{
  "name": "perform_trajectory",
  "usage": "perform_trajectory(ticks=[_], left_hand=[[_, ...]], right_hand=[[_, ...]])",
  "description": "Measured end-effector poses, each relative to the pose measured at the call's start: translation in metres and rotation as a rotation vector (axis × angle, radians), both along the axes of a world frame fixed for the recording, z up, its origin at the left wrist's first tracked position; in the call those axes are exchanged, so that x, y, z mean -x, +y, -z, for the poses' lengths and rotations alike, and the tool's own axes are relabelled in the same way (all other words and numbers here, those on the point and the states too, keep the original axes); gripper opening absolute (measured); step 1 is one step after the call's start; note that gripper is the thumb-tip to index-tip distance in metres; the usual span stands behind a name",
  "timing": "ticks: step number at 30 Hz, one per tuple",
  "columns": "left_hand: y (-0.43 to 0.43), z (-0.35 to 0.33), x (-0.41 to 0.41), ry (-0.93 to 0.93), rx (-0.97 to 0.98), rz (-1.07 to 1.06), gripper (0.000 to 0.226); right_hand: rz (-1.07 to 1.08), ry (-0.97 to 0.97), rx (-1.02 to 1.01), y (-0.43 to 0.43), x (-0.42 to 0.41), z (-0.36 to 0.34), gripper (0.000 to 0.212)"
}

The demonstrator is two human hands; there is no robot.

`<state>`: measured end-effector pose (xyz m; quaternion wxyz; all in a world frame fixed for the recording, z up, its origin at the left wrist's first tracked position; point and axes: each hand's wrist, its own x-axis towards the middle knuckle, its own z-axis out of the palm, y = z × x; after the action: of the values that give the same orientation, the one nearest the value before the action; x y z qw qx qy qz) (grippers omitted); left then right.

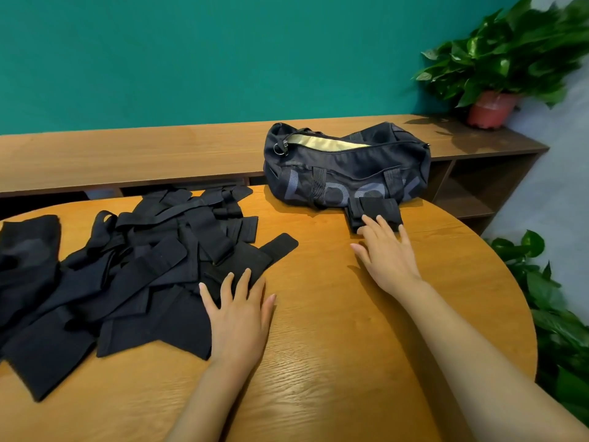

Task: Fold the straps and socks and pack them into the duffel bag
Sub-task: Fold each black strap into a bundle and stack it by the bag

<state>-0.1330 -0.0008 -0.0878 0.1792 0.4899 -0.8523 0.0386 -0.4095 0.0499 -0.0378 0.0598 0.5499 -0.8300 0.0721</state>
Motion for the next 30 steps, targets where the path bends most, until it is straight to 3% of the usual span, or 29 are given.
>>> perform_trajectory(ticks=[6,11,16,23,30], left_hand=[[0.009,-0.009,-0.013,0.078,0.016,0.032,0.053],[0.005,-0.012,-0.057,0.112,0.033,-0.071,0.051],[-0.002,-0.003,-0.081,0.122,-0.036,-0.129,0.043],[-0.003,0.001,-0.081,0.142,-0.01,-0.111,0.037],[-0.002,-0.001,-0.081,0.166,-0.038,-0.138,0.034]], right_hand=[[-0.177,-0.137,-0.031,0.013,-0.068,0.007,0.046],[-0.348,-0.313,-0.069,0.009,-0.15,0.015,0.044],[-0.381,-0.398,-0.027,-0.012,-0.196,0.021,0.045],[-0.465,-0.213,-0.103,-0.027,-0.196,0.02,0.048],[-0.314,-0.098,0.172,0.001,-0.169,0.036,0.045]])
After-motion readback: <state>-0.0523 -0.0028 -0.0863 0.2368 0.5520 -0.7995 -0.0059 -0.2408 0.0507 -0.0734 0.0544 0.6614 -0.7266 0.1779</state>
